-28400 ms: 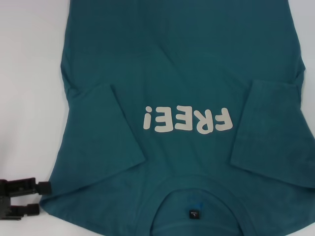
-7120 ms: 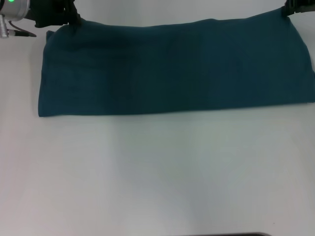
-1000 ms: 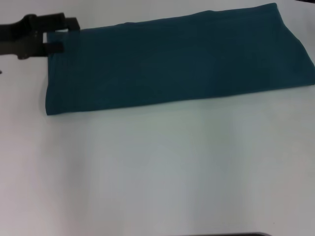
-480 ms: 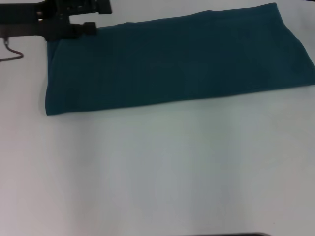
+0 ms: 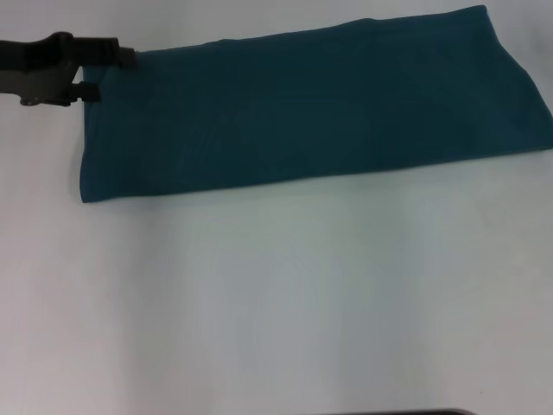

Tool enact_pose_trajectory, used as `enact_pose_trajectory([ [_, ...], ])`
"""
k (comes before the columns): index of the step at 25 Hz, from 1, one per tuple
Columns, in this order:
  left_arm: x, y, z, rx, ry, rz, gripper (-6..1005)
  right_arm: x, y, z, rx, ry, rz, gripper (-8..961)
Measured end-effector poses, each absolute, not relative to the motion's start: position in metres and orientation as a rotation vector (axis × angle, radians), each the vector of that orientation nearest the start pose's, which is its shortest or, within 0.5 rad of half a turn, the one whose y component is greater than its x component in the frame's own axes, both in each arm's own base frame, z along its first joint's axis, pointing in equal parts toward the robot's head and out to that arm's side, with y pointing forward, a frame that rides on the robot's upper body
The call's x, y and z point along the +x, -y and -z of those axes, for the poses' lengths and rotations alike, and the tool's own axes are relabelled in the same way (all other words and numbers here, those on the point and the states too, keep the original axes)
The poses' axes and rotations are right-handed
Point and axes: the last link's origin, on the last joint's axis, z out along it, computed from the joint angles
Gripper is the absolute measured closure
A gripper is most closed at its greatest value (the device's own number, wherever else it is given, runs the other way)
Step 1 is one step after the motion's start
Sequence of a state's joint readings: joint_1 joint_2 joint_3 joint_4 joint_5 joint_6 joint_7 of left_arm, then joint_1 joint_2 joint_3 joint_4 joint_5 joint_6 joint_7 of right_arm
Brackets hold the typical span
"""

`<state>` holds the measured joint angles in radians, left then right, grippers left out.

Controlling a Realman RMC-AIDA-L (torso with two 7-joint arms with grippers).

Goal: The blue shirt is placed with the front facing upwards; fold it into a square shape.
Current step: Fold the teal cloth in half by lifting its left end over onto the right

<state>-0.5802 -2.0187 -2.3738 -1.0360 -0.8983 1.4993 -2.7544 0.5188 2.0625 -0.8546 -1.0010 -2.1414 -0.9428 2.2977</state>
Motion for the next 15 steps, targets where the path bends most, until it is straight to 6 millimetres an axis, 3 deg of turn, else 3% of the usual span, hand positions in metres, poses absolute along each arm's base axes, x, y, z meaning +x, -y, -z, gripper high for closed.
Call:
enact_pose_trajectory([
  [8,-0.246,-0.377,-0.072,-2.025,2.051,0.565,116,0.274,-0.416,-0.080,-1.946,-1.219,-0.504,322],
  [15,-0.226,-0.378,-0.067,-2.226,1.928,0.689,119,0.273,-0.418,-0.081,-1.946,-1.207,-0.502,317],
])
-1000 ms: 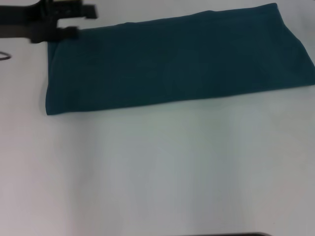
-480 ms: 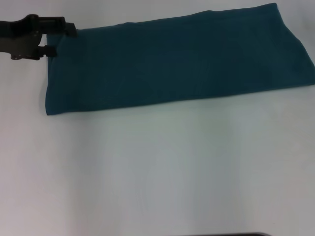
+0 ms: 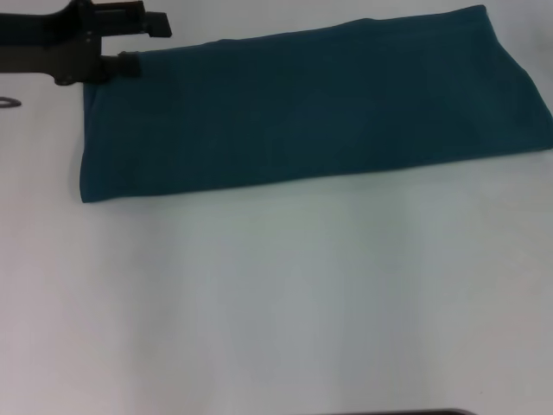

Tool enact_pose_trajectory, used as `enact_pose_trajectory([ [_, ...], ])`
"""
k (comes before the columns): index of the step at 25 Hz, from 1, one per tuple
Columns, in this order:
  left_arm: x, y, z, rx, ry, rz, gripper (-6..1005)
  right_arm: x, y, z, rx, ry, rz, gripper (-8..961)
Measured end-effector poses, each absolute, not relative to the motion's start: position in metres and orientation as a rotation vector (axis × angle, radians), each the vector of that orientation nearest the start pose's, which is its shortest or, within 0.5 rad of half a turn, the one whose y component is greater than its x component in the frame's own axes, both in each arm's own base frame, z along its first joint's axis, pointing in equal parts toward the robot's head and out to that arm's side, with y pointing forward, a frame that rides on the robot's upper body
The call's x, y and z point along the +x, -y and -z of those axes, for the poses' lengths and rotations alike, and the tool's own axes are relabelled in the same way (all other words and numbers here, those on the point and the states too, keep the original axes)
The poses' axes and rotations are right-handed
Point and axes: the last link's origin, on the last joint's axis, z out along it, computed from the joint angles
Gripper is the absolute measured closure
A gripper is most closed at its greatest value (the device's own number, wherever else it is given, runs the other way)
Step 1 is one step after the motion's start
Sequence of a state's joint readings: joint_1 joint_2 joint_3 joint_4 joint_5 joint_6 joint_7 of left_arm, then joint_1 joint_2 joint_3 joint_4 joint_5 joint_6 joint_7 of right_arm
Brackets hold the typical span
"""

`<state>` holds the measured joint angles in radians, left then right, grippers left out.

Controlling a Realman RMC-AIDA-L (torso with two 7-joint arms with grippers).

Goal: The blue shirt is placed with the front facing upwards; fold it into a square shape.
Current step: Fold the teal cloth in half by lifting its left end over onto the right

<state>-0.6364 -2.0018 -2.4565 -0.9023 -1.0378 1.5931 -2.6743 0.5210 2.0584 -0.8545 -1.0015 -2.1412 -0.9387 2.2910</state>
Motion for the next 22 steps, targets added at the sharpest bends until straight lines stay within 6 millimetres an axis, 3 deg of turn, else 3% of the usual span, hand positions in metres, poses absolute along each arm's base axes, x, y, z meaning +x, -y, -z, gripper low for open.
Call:
enact_pose_trajectory([
  [4,-0.245,-0.375,-0.062,-2.151,2.059,0.715,120,0.275,-0.417,-0.079,-1.940,-1.205,-0.498,318],
  [6,-0.236,-0.374,-0.068,-2.209,2.053,0.774,120,0.276,-0.418,-0.079,-1.939,-1.207,-0.497,318],
  [9,-0.200,-0.357,-0.074,-2.536,1.744,0.908,121,0.276,-0.418,-0.079,-1.937,-1.209,-0.495,319],
  [11,-0.198,-0.346,-0.063,-2.603,1.618,0.937,122,0.276,-0.419,-0.078,-1.938,-1.213,-0.495,319],
  [13,-0.209,-0.347,-0.052,-2.580,1.630,0.794,123,0.277,-0.418,-0.076,-1.941,-1.219,-0.493,319],
  [16,-0.214,-0.357,-0.053,-2.521,1.715,0.578,124,0.277,-0.419,-0.075,-1.943,-1.217,-0.489,319],
  [22,-0.210,-0.370,-0.062,-2.393,1.819,0.509,122,0.277,-0.418,-0.071,-1.949,-1.224,-0.492,320],
])
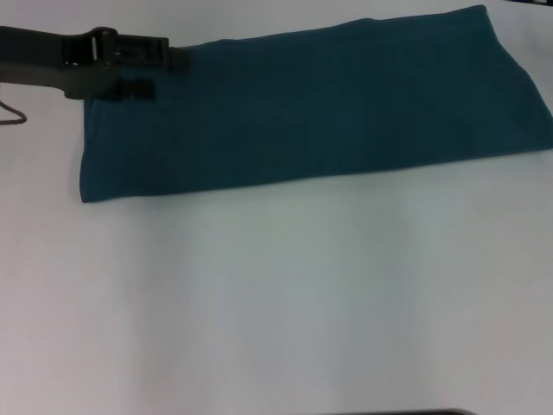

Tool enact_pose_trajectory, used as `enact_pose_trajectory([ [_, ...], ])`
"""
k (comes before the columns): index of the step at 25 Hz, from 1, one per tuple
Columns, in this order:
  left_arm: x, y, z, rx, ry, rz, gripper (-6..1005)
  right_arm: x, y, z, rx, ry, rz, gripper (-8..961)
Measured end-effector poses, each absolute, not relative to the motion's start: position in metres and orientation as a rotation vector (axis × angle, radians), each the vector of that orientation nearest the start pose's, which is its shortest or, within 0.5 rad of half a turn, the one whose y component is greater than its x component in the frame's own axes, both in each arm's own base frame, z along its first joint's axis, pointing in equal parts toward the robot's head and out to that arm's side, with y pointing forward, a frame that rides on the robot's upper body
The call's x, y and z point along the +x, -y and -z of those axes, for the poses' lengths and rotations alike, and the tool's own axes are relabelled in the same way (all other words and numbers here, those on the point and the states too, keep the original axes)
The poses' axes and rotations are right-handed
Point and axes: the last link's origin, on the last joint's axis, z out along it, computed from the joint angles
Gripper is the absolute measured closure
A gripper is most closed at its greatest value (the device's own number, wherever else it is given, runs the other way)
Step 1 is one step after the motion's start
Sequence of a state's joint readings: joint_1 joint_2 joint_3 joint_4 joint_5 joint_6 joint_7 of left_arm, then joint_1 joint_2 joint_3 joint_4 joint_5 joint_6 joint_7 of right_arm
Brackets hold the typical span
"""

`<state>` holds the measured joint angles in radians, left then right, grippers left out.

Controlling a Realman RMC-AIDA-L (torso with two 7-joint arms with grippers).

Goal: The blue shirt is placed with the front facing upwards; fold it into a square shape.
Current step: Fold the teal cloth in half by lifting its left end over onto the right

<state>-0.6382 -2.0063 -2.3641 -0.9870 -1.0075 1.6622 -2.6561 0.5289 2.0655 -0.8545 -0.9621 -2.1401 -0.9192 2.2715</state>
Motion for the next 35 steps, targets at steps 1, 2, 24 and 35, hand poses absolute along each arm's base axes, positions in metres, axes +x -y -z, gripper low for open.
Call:
enact_pose_trajectory([
  [1,-0.216,-0.372,-0.059,-2.378,1.901,0.506,121,0.277,-0.417,-0.070,-1.947,-1.225,-0.492,320],
  [2,-0.216,-0.372,-0.059,-2.378,1.901,0.506,121,0.278,-0.417,-0.070,-1.945,-1.225,-0.492,321],
  [24,-0.195,-0.386,-0.065,-2.390,1.865,0.758,117,0.274,-0.420,-0.068,-1.966,-1.192,-0.482,341],
  [35,-0.224,-0.385,-0.057,-2.156,2.164,0.573,123,0.275,-0.418,-0.071,-1.962,-1.200,-0.500,370],
])
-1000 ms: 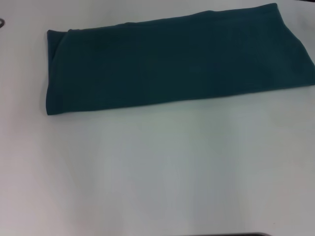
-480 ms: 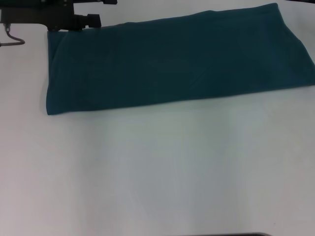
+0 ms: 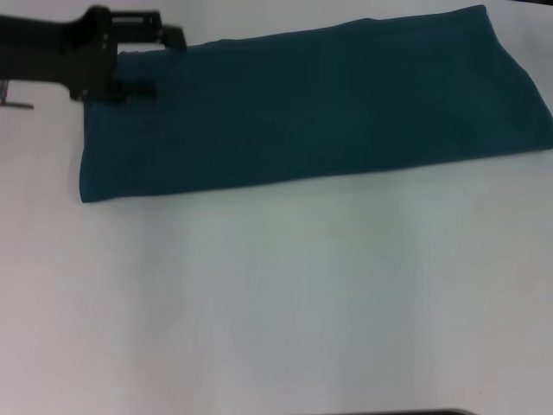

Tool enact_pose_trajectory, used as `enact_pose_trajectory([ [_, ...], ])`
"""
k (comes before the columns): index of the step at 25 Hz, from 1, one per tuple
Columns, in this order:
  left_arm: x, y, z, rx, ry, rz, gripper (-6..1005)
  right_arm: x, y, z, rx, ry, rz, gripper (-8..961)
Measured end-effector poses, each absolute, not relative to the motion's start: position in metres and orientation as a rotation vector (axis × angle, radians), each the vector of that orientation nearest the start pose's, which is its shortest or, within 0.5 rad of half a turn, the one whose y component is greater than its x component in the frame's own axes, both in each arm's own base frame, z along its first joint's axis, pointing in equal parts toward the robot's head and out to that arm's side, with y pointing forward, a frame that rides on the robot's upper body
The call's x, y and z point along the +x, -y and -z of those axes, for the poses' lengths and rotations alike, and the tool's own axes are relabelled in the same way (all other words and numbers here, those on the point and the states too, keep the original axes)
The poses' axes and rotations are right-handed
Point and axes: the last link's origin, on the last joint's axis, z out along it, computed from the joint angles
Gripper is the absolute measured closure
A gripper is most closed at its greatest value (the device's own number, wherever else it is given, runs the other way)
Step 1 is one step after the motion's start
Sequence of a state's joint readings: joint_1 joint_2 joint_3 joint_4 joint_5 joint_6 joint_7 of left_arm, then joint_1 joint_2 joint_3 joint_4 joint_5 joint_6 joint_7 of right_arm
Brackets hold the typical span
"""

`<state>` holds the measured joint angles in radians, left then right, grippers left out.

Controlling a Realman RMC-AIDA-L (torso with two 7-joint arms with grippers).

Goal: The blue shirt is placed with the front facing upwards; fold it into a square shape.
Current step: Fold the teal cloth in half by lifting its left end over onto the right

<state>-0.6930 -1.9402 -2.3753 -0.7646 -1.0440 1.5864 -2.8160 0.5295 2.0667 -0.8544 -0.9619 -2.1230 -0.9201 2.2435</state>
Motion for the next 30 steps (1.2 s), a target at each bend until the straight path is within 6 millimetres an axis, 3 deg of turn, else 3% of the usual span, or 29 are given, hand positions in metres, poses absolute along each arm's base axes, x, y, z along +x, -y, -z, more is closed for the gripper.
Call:
enact_pose_trajectory([
  [11,-0.236,-0.377,-0.037,1.987,-2.358,-0.352,115,0.273,-0.422,-0.070,-1.969,-1.145,-0.485,369],
  [23,-0.235,-0.378,-0.044,1.940,-2.404,-0.323,116,0.274,-0.423,-0.074,-1.950,-1.134,-0.490,369],
  [27,-0.228,-0.383,-0.052,1.976,-2.364,-0.400,116,0.273,-0.424,-0.075,-1.946,-1.125,-0.490,370],
  [30,-0.214,-0.387,-0.064,2.028,-2.210,-0.599,116,0.273,-0.425,-0.075,-1.952,-1.113,-0.485,370],
])
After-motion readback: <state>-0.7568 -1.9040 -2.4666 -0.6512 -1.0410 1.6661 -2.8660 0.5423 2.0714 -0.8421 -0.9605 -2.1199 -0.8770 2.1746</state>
